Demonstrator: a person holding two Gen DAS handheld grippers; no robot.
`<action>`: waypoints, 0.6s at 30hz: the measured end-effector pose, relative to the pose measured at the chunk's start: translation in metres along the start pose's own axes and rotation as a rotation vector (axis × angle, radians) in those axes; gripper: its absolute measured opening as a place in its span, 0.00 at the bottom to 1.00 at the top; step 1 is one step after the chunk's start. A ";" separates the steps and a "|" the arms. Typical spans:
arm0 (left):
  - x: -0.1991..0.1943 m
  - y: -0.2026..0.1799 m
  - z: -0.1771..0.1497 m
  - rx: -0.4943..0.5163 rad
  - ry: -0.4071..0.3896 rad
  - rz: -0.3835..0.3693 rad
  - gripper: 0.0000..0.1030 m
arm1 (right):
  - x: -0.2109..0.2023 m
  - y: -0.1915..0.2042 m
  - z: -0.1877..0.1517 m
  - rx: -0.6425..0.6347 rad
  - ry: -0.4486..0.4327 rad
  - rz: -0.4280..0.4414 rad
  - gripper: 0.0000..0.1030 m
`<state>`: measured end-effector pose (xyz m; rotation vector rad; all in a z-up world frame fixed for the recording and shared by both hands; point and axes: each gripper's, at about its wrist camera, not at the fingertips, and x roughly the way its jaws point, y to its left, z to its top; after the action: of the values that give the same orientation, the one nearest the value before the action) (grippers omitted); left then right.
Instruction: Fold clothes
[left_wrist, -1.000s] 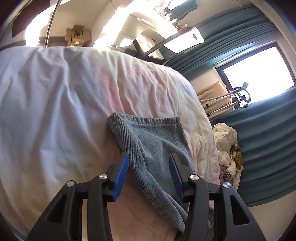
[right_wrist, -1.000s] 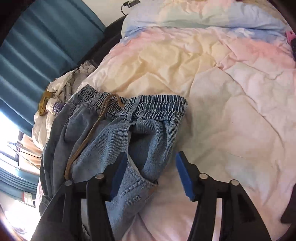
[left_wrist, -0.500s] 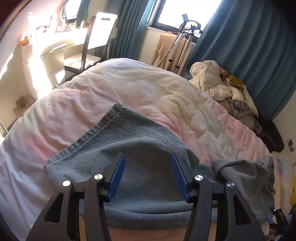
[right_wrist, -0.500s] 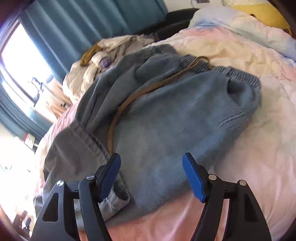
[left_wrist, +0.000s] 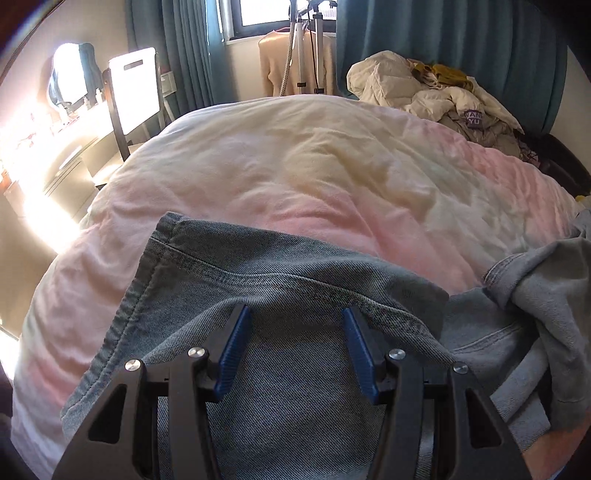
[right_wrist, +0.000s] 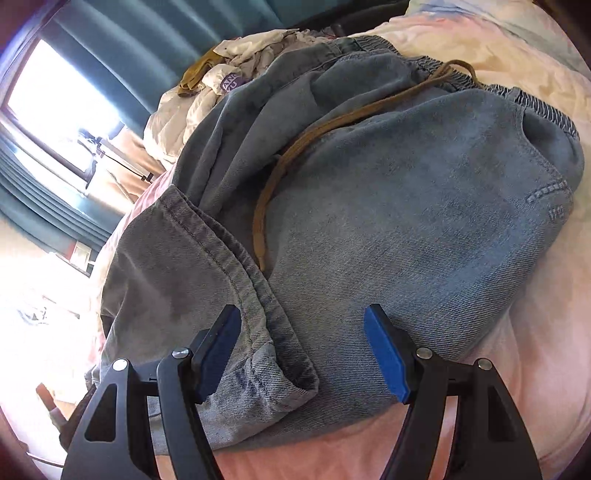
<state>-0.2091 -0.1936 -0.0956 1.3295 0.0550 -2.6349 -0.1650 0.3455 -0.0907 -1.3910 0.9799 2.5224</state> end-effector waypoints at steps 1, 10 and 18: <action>0.003 -0.002 -0.001 0.011 0.007 0.008 0.52 | 0.002 0.000 0.000 0.006 0.008 0.008 0.68; 0.016 -0.021 -0.008 0.097 0.010 0.060 0.29 | 0.009 0.006 -0.002 -0.003 0.027 0.003 0.68; 0.004 -0.020 -0.007 0.077 -0.024 0.126 0.04 | 0.010 0.010 -0.003 -0.023 0.023 -0.012 0.68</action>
<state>-0.2103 -0.1734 -0.1041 1.2798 -0.1298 -2.5701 -0.1721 0.3335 -0.0950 -1.4306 0.9458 2.5229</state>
